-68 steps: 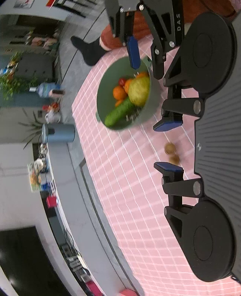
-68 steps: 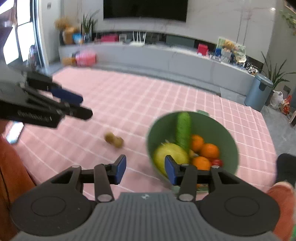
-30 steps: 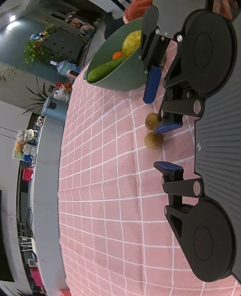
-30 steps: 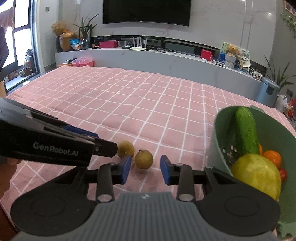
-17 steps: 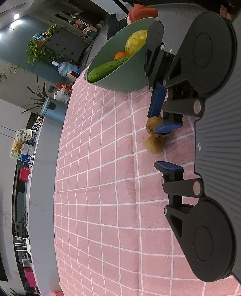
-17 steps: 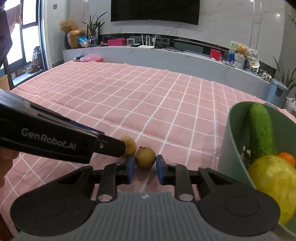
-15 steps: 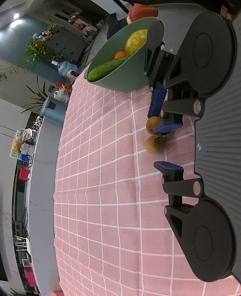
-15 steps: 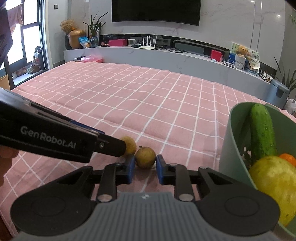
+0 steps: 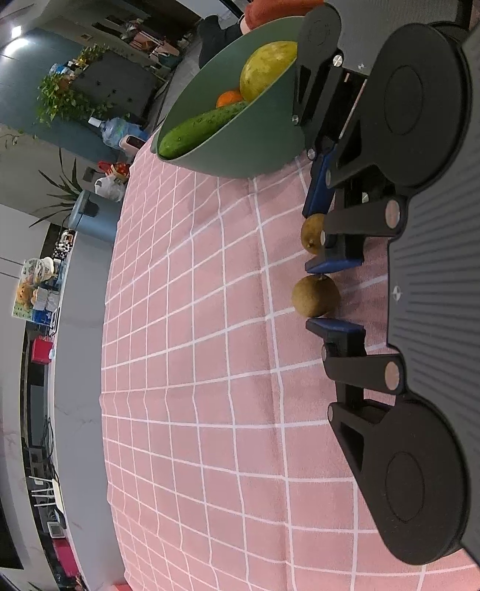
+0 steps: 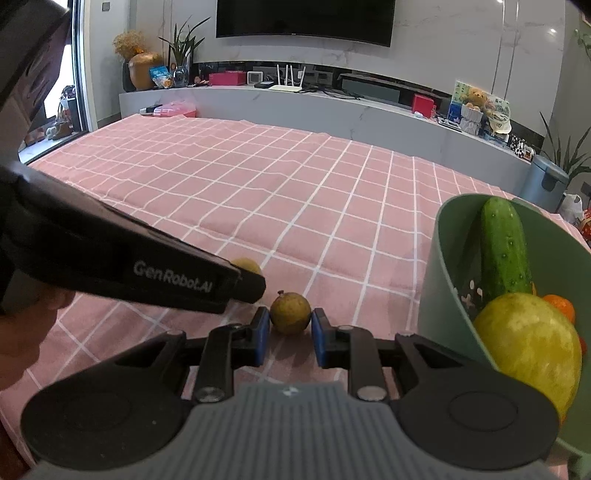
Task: Organize fruits
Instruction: 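Grasp a kiwi with the left tool while the right tool grasps the other kiwi, then carry both kiwis into the colander and open both tools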
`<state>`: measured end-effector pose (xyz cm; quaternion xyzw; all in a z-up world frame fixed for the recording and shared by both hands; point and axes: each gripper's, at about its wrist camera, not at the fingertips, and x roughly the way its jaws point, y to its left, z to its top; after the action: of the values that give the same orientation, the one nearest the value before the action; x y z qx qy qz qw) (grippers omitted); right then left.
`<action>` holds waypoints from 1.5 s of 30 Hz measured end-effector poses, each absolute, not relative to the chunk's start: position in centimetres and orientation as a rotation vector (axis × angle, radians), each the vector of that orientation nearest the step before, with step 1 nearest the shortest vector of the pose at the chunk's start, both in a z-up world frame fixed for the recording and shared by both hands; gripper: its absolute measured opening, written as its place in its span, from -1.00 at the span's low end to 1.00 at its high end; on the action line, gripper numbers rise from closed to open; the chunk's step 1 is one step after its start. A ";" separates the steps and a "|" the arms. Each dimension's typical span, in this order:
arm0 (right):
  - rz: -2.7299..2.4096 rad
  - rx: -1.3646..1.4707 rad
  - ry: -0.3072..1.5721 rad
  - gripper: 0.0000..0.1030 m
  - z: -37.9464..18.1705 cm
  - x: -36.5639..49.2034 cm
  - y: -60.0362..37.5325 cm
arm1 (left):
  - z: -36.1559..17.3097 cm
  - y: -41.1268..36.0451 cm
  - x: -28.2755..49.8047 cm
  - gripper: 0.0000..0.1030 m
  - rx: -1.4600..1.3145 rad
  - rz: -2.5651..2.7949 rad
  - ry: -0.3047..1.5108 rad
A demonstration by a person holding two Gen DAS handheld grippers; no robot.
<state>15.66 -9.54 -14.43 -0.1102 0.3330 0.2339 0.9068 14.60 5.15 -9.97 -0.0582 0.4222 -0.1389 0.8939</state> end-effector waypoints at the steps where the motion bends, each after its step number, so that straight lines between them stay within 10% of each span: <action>1: 0.483 -0.228 0.686 -0.61 -14.4 15.7 -9.5 | -9.9 5.1 14.6 -0.45 -0.118 -0.288 0.875; 45: 0.425 -0.298 0.650 -0.61 -3.2 10.4 -24.8 | 0.2 -8.2 11.4 -0.46 0.001 -0.433 0.788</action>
<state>10.41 -24.84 -3.15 -0.1448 0.3156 0.2066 0.9147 11.43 -8.24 0.23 0.0003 0.3808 -0.2095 0.9006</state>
